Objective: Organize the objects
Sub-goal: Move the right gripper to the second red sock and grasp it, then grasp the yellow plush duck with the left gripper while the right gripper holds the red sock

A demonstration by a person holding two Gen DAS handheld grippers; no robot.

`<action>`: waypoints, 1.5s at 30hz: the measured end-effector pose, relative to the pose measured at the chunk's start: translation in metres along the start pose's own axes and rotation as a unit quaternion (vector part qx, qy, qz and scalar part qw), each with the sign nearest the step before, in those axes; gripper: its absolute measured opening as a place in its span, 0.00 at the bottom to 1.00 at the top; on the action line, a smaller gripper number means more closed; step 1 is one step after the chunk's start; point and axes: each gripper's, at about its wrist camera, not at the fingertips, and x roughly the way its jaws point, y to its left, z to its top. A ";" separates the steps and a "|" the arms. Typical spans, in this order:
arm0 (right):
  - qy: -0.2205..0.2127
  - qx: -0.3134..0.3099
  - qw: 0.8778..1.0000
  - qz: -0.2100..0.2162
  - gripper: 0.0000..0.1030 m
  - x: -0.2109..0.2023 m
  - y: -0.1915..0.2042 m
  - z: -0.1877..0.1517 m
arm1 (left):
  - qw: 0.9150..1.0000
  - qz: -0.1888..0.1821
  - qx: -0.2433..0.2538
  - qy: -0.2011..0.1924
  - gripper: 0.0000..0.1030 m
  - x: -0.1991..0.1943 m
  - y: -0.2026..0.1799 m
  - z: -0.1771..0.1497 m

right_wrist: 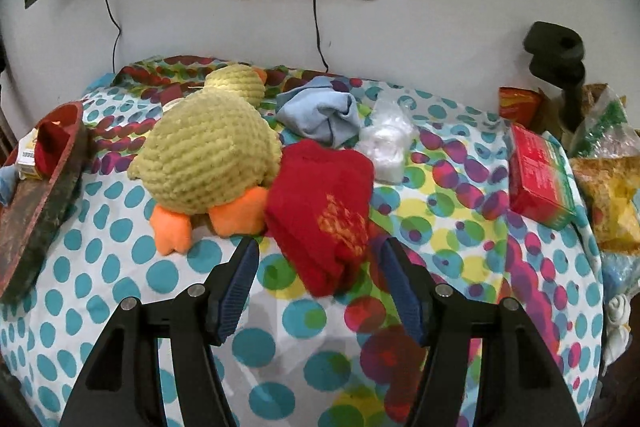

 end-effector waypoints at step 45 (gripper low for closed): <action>-0.006 0.029 0.997 0.070 0.34 -0.003 -0.044 -0.022 | 0.996 -0.074 -0.011 0.048 0.55 0.077 -0.087 0.205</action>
